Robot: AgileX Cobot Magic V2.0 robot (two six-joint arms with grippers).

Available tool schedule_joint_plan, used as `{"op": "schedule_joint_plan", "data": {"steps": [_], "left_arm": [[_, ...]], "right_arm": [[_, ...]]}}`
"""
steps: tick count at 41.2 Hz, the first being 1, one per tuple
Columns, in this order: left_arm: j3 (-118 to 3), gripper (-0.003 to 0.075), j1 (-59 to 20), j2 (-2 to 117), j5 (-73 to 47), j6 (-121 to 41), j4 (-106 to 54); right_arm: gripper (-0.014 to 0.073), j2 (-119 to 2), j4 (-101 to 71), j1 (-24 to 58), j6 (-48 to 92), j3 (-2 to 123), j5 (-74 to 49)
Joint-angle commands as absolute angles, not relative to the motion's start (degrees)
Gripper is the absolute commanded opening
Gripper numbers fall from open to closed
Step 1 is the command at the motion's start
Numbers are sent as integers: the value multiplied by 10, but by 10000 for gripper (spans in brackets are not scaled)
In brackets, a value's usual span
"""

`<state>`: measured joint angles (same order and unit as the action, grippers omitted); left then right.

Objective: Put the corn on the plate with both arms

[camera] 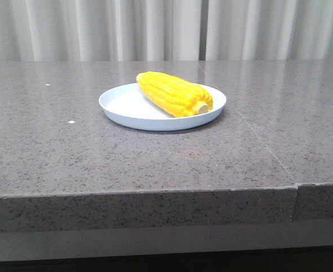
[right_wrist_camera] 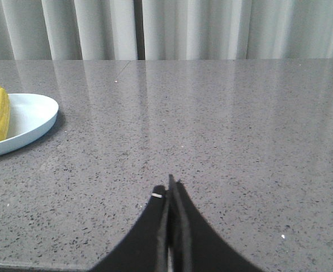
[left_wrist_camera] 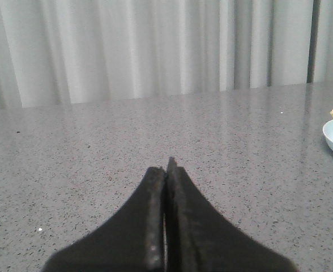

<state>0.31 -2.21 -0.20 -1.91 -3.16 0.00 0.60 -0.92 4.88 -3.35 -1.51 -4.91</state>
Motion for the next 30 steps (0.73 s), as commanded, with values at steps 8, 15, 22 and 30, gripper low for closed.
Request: {"op": "schedule_joint_plan", "data": {"steps": [8, 15, 22, 30], "left_arm": [[5, -20, -21, -13, 32, -25, -7], [5, -20, -20, -13, 32, -25, -7], [5, -20, -2, -15, 32, -25, -7], [5, -20, 0, -15, 32, -25, -7]], "right_arm": [[-120, 13, -11, 47, -35, -6, 0], [-120, 13, -11, 47, -35, -6, 0], [-120, 13, -11, 47, -35, -6, 0], [-120, 13, -11, 47, -35, -6, 0]]}}
